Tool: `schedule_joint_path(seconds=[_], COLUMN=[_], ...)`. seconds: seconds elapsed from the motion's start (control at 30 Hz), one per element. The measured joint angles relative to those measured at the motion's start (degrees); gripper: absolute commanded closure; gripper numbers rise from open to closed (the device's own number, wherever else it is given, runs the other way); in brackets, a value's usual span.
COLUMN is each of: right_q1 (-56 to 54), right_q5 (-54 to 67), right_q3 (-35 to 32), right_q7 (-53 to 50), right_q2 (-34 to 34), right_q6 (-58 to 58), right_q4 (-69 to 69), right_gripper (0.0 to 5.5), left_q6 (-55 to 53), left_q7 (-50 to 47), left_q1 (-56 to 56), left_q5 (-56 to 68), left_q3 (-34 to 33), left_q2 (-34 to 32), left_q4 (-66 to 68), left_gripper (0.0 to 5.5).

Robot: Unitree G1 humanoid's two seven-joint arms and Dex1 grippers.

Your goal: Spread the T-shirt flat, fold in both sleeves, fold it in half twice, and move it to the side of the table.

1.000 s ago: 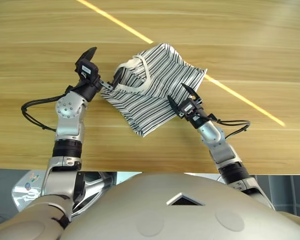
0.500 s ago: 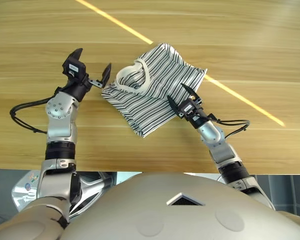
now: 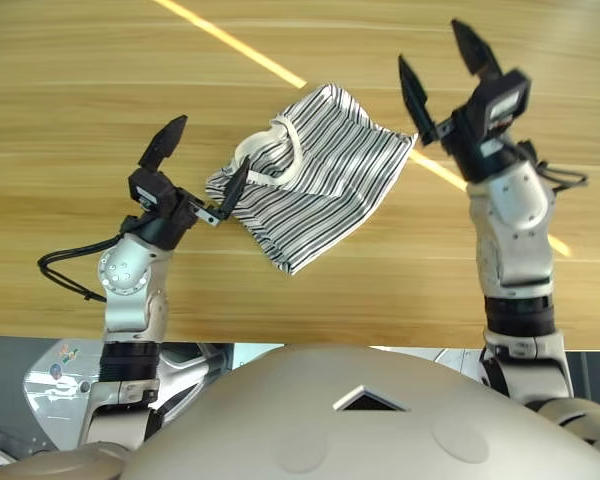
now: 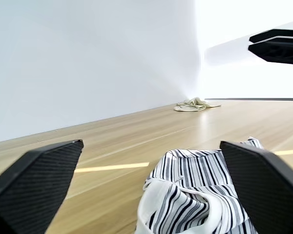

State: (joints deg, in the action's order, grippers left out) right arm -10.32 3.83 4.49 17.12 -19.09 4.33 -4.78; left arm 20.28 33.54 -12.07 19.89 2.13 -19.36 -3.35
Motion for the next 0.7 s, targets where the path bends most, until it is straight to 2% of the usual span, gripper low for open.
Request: schedule_joint_path(seconds=[0.17, 0.33, 0.57, 0.7], right_q1=[-14.3, -24.5, -23.4, -20.3], right_q5=[-9.6, -14.1, -15.2, -18.3], right_q3=[4.7, 7.1, 8.1, 10.8], right_q7=[-3.9, -7.0, -5.9, -5.9], right_q2=[3.8, 7.9, 9.2, 9.6], right_q6=[3.5, 9.5, 14.5, 15.0], right_q4=[28.7, 49.4, 52.1, 53.3], right_gripper=[2.34, 2.34, 2.34, 2.34], left_q6=[-5.1, -2.8, 8.1, 9.9], left_q7=[-1.5, -1.3, 5.9, 5.5], left_q1=[6.4, 9.5, 5.3, 4.2], left_q5=[-6.7, -15.8, -14.0, -13.4], left_q3=[5.9, 9.0, 9.6, 6.1], left_q2=[3.2, 2.3, -0.4, -2.5], left_q4=[4.7, 16.3, 20.2, 19.6], left_gripper=[0.30, 0.30, 0.30, 0.30])
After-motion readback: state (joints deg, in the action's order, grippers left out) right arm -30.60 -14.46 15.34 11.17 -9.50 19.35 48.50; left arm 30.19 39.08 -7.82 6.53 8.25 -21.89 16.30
